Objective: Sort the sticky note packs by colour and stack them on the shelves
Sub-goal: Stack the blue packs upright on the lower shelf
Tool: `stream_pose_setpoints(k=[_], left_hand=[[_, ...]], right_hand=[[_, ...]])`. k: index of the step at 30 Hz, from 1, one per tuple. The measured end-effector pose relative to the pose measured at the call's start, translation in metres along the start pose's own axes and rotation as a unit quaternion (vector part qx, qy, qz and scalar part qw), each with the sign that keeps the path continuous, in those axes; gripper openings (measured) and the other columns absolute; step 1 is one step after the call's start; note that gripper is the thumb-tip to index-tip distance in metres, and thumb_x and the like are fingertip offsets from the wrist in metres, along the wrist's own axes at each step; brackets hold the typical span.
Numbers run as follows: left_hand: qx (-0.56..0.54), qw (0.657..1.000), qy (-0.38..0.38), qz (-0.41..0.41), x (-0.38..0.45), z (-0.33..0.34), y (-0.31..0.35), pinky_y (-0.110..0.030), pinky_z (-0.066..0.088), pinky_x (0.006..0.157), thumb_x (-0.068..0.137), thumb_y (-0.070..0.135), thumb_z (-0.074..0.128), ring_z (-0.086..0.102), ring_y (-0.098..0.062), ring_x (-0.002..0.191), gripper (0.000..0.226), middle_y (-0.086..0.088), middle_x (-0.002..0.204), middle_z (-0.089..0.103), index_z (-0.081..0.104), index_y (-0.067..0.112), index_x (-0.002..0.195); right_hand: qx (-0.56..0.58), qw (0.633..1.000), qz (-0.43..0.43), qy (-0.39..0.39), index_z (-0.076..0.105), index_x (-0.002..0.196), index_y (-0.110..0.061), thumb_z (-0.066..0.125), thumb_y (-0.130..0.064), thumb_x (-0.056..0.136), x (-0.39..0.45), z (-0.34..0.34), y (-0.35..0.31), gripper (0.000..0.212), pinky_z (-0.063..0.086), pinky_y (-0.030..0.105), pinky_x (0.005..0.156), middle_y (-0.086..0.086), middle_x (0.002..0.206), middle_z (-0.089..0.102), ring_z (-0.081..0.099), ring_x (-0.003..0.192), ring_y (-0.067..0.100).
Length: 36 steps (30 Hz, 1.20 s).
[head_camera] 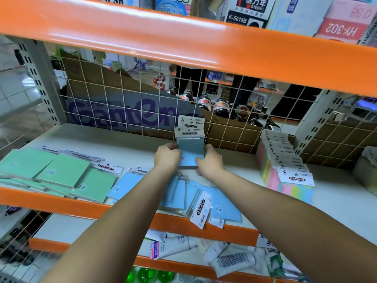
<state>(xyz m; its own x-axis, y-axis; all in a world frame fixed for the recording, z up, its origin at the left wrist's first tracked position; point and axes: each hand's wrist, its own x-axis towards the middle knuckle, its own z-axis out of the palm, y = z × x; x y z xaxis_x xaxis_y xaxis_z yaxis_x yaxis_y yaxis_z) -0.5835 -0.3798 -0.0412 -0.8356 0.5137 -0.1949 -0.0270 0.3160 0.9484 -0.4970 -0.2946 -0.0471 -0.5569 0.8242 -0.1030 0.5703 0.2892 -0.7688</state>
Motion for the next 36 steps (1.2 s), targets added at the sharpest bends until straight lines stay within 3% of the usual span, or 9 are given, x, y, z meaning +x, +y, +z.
stream_pose_setpoints(k=[2,4,8,13,16,18,23,30,36], left_hand=[[0.042,0.999,-0.024,-0.005,0.008,0.006,-0.002,-0.033,0.050,0.077,0.087,0.017,0.054,0.065,-0.032,0.095,0.030,-0.012,0.104,0.070,0.066,0.019,0.115],[0.085,0.995,-0.057,-0.005,0.014,0.009,-0.001,-0.032,0.050,0.078,0.090,0.020,0.052,0.064,-0.032,0.103,0.036,-0.013,0.112,0.068,0.059,0.021,0.125],[0.135,0.986,-0.095,-0.006,0.022,0.010,0.003,-0.031,0.049,0.083,0.093,0.009,0.043,0.059,-0.032,0.113,0.051,-0.014,0.128,0.059,0.041,0.022,0.143],[0.176,0.977,-0.118,0.005,0.031,0.006,0.003,-0.024,0.041,0.058,0.094,0.006,0.037,0.058,-0.025,0.085,0.056,-0.014,0.131,0.054,0.031,0.023,0.147],[0.245,0.959,-0.139,0.007,0.034,0.003,0.004,-0.030,0.046,0.088,0.096,0.012,0.038,0.056,-0.030,0.113,0.051,-0.015,0.133,0.052,0.032,0.019,0.146],[0.277,0.950,-0.143,-0.006,0.037,0.001,0.003,-0.033,0.043,0.096,0.096,0.016,0.040,0.053,-0.030,0.120,0.044,-0.016,0.131,0.054,0.041,0.012,0.140],[0.338,0.929,-0.150,-0.021,0.044,-0.003,0.002,-0.033,0.039,0.098,0.096,0.021,0.037,0.050,-0.030,0.120,0.038,-0.015,0.131,0.053,0.053,0.004,0.126],[0.377,0.910,-0.174,0.008,0.047,0.000,0.009,-0.033,0.025,0.111,0.102,0.018,0.030,0.034,-0.028,0.137,0.050,-0.015,0.151,0.032,0.023,0.008,0.150],[0.389,0.904,-0.174,0.028,0.051,0.002,0.009,-0.030,0.027,0.107,0.103,0.018,0.030,0.038,-0.028,0.133,0.047,-0.015,0.147,0.039,0.027,0.007,0.148]], right_hand=[[-0.043,0.999,-0.021,0.020,0.044,0.114,-0.016,0.054,-0.014,0.090,0.008,0.003,0.001,0.027,0.057,0.045,0.074,0.016,0.106,0.064,0.066,0.087,0.038],[-0.095,0.995,-0.029,0.029,0.042,0.118,-0.013,0.056,-0.018,0.092,0.014,0.004,0.002,0.030,0.048,0.035,0.070,0.014,0.107,0.063,0.063,0.095,0.035],[-0.144,0.989,-0.027,0.022,0.037,0.121,-0.011,0.052,-0.021,0.096,0.026,0.009,0.008,0.031,0.041,0.032,0.068,0.015,0.110,0.063,0.062,0.099,0.034],[-0.153,0.987,-0.032,0.028,0.039,0.125,-0.010,0.050,-0.022,0.098,0.036,0.018,0.011,0.032,0.047,0.036,0.075,0.018,0.114,0.062,0.062,0.102,0.036],[-0.164,0.986,-0.027,0.033,0.040,0.126,-0.013,0.048,-0.021,0.098,0.041,0.023,0.013,0.030,0.044,0.033,0.071,0.017,0.112,0.063,0.062,0.101,0.035],[-0.175,0.984,-0.029,0.031,0.039,0.126,-0.015,0.047,-0.020,0.098,0.045,0.023,0.014,0.029,0.043,0.031,0.069,0.016,0.110,0.063,0.063,0.099,0.034],[-0.188,0.981,-0.029,0.023,0.040,0.126,-0.016,0.046,-0.020,0.099,0.055,0.024,0.011,0.028,0.040,0.031,0.067,0.015,0.111,0.063,0.062,0.099,0.033],[-0.203,0.979,-0.018,0.009,0.039,0.128,-0.016,0.043,-0.024,0.100,0.065,0.025,0.009,0.029,0.039,0.031,0.071,0.015,0.117,0.061,0.059,0.105,0.033],[-0.205,0.979,0.006,0.009,0.043,0.128,-0.015,0.044,-0.023,0.100,0.070,0.027,0.007,0.029,0.039,0.032,0.074,0.014,0.123,0.060,0.058,0.111,0.033]])
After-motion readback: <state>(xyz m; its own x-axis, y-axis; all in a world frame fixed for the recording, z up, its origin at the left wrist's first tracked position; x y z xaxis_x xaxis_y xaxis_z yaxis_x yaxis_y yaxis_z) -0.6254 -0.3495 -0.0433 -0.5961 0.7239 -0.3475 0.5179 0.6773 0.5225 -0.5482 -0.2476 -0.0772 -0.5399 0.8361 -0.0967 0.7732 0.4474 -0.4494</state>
